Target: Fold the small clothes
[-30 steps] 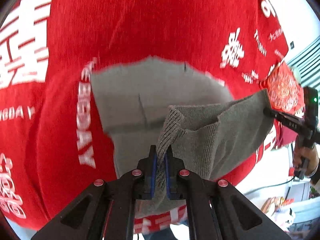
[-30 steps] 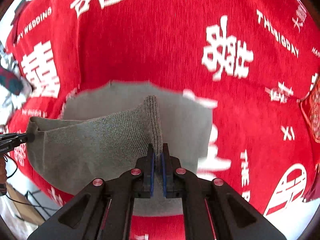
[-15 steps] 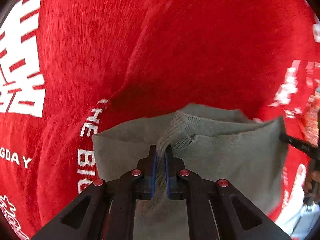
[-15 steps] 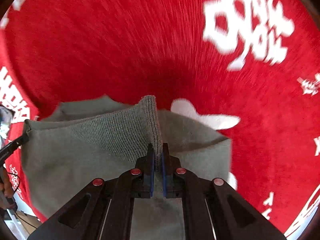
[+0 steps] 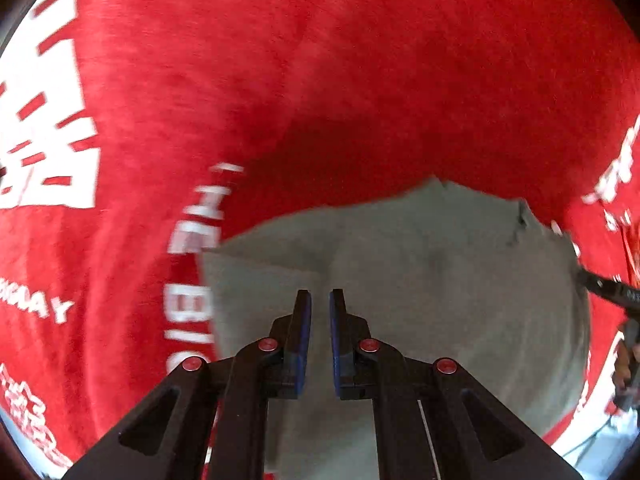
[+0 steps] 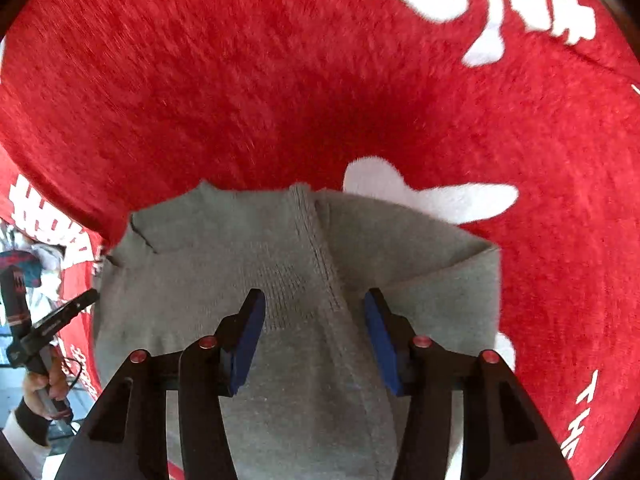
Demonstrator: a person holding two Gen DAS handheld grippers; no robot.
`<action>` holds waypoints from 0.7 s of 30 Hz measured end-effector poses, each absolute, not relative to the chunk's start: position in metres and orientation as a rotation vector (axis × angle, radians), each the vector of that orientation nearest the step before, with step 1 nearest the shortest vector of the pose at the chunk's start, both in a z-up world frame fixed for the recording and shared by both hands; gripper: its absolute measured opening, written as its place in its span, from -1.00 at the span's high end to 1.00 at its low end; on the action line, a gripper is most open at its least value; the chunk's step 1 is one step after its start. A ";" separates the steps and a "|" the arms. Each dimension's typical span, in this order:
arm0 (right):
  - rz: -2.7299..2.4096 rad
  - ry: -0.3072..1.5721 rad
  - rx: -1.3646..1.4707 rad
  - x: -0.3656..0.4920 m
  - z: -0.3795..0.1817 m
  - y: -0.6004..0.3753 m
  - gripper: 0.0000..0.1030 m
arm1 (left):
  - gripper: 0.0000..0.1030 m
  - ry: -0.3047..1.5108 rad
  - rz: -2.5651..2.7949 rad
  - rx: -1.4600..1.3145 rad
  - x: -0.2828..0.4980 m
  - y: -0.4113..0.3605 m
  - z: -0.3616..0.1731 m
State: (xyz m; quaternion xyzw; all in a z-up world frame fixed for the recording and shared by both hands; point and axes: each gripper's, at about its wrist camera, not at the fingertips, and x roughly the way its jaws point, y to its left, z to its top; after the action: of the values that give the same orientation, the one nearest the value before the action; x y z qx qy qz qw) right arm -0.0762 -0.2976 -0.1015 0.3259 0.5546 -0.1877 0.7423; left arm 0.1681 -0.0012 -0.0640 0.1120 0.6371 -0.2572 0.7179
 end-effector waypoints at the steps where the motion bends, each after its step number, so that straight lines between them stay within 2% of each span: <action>1: -0.414 1.227 0.698 -0.074 -0.105 -0.295 0.17 | 0.81 1.426 -0.571 0.263 0.167 -0.008 -0.071; 2: -0.432 1.234 0.659 -0.072 -0.104 -0.293 0.81 | 0.81 1.436 -0.557 0.274 0.168 -0.015 -0.080; 3: -0.454 1.223 0.608 -0.069 -0.098 -0.291 0.87 | 0.81 1.433 -0.543 0.272 0.169 -0.018 -0.083; 6: -0.475 1.180 0.538 -0.068 -0.085 -0.291 0.87 | 0.81 1.366 -0.510 0.290 0.170 -0.026 -0.081; 9: -0.491 1.227 0.539 -0.063 -0.102 -0.295 0.87 | 0.81 1.308 -0.463 0.401 0.172 -0.034 -0.088; 10: -0.501 1.233 0.536 -0.064 -0.108 -0.297 0.85 | 0.81 1.304 -0.462 0.407 0.173 -0.035 -0.091; 12: -0.533 1.211 0.547 -0.069 -0.108 -0.299 0.65 | 0.81 1.289 -0.451 0.403 0.174 -0.035 -0.091; 15: -0.573 1.209 0.590 -0.080 -0.102 -0.304 0.49 | 0.81 1.266 -0.409 0.399 0.177 -0.028 -0.082; 19: -0.580 1.196 0.651 -0.101 -0.085 -0.304 0.38 | 0.81 1.288 -0.374 0.367 0.180 -0.005 -0.068; 20: -0.568 1.188 0.668 -0.109 -0.080 -0.302 0.25 | 0.81 1.305 -0.377 0.342 0.180 0.008 -0.062; 21: -0.542 1.183 0.700 -0.119 -0.076 -0.297 0.03 | 0.81 1.315 -0.383 0.327 0.177 0.015 -0.058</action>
State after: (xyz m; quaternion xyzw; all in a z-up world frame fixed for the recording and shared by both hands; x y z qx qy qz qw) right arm -0.1188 -0.2975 -0.0756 0.3189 0.5390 -0.2470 0.7394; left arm 0.1774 0.0145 -0.0583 0.1502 0.6044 -0.1758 0.7624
